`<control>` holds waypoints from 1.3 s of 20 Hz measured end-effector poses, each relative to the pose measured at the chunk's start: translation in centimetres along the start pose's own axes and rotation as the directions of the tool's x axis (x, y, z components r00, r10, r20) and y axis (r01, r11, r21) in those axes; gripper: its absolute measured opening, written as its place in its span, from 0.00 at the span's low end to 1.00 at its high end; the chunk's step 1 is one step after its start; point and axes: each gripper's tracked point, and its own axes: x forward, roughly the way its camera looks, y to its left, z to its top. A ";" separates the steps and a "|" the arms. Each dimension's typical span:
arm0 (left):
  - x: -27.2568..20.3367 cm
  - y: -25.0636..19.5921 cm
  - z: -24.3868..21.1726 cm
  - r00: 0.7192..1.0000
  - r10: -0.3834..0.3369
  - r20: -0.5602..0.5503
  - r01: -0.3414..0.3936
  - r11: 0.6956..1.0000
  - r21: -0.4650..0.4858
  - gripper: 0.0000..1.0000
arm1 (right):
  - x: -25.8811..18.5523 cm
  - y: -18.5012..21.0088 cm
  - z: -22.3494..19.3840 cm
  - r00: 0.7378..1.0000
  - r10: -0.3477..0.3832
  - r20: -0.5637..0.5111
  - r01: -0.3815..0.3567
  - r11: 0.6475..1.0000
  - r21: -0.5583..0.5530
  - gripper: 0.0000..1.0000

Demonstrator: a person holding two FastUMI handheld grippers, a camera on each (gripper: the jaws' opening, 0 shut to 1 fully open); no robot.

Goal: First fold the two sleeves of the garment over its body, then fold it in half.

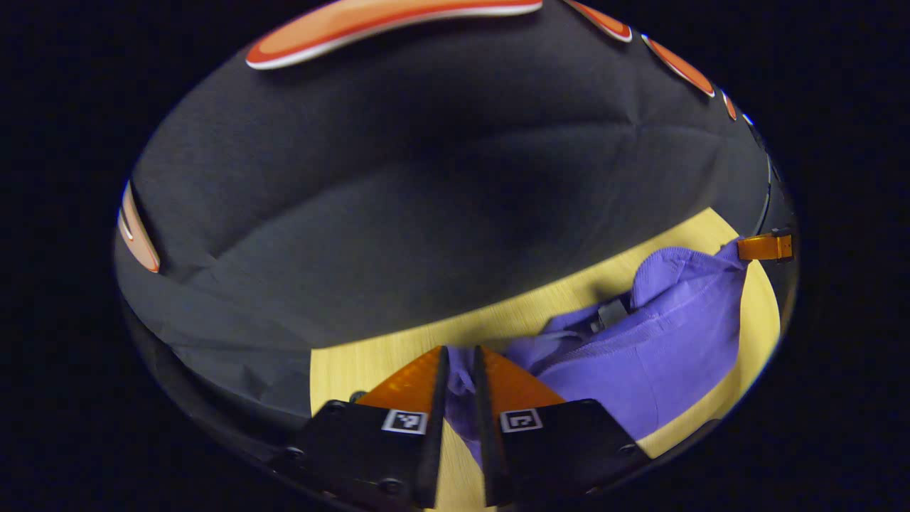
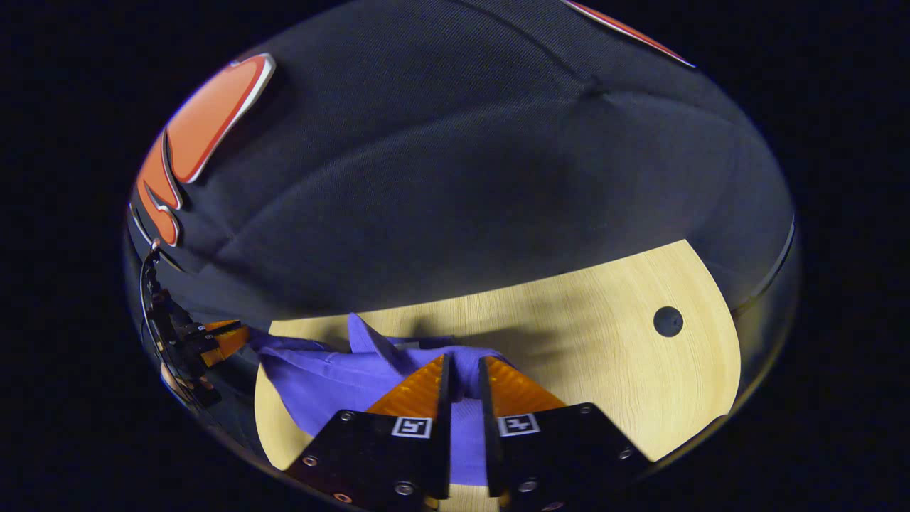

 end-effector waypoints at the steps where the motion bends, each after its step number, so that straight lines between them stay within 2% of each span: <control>1: -0.2 -0.2 0.4 1.000 0.004 0.027 -0.004 1.000 -0.019 0.37 | -0.5 -0.4 0.2 1.000 -0.010 0.014 0.011 1.000 -0.012 0.28; 2: -0.5 0.1 0.5 0.999 0.016 0.031 -0.015 0.999 -0.036 0.42 | 0.0 -0.3 0.0 1.000 -0.021 0.019 0.021 0.999 -0.025 0.46; 3: 0.1 -0.2 0.1 0.999 0.017 0.038 -0.016 0.999 -0.050 0.44 | -0.1 -0.2 0.4 0.999 -0.023 0.035 0.023 0.999 -0.027 0.37; 6: -0.9 0.1 0.2 0.997 0.023 0.072 -0.015 0.994 -0.108 0.48 | -1.5 -0.9 0.5 0.998 -0.026 0.052 0.028 0.999 -0.046 0.49; 7: -1.5 0.2 0.3 0.996 0.031 0.087 -0.020 0.993 -0.120 0.51 | -2.3 -1.5 0.9 0.997 -0.033 0.073 0.036 0.998 -0.051 0.52; 8: -2.2 0.2 0.3 0.994 0.037 0.098 -0.025 0.992 -0.124 0.55 | -3.0 -1.6 1.2 0.995 -0.037 0.090 0.042 0.998 -0.054 0.59; 9: -2.6 0.3 0.3 0.992 0.048 0.119 -0.033 0.991 -0.127 0.72 | -3.9 -1.6 1.5 0.993 -0.042 0.114 0.048 0.997 -0.053 0.63; 11: -4.7 0.8 0.3 0.983 0.067 0.168 -0.045 0.990 -0.135 0.87 | -6.3 -1.2 2.0 0.986 -0.043 0.161 0.055 0.996 -0.066 0.74; 12: -6.3 0.7 0.4 0.979 0.064 0.194 -0.037 0.989 -0.143 0.91 | -7.5 -0.8 2.4 0.980 -0.049 0.192 0.066 0.994 -0.082 0.82; 13: -8.0 0.9 0.7 0.974 0.063 0.219 -0.029 0.987 -0.156 0.97 | -8.6 -0.2 2.6 0.972 -0.055 0.228 0.079 0.992 -0.098 0.86; 14: -9.6 0.8 1.2 0.967 0.056 0.247 -0.013 0.986 -0.169 0.97 | -10.0 0.4 2.8 0.964 -0.055 0.260 0.088 0.989 -0.116 0.90; 17: -13.9 0.1 1.3 0.950 0.046 0.308 0.016 0.981 -0.194 0.97 | -14.2 2.1 2.9 0.939 -0.052 0.339 0.118 0.977 -0.178 0.95; 21: -20.0 -0.8 1.6 0.908 0.051 0.415 0.044 0.975 -0.217 0.97 | -19.9 4.9 2.6 0.900 -0.030 0.436 0.137 0.967 -0.216 0.95; 22: -21.5 -1.0 1.6 0.897 0.057 0.438 0.050 0.973 -0.227 0.97 | -21.0 5.5 2.7 0.889 -0.019 0.457 0.132 0.967 -0.218 1.00; 23: -22.9 -1.1 1.4 0.889 0.059 0.454 0.056 0.970 -0.236 0.97 | -22.5 6.3 2.5 0.878 -0.009 0.479 0.131 0.966 -0.222 0.95; 26: -26.7 -1.6 0.7 0.866 0.060 0.496 0.076 0.965 -0.251 0.97 | -25.0 7.9 1.5 0.857 0.019 0.514 0.133 0.957 -0.257 0.95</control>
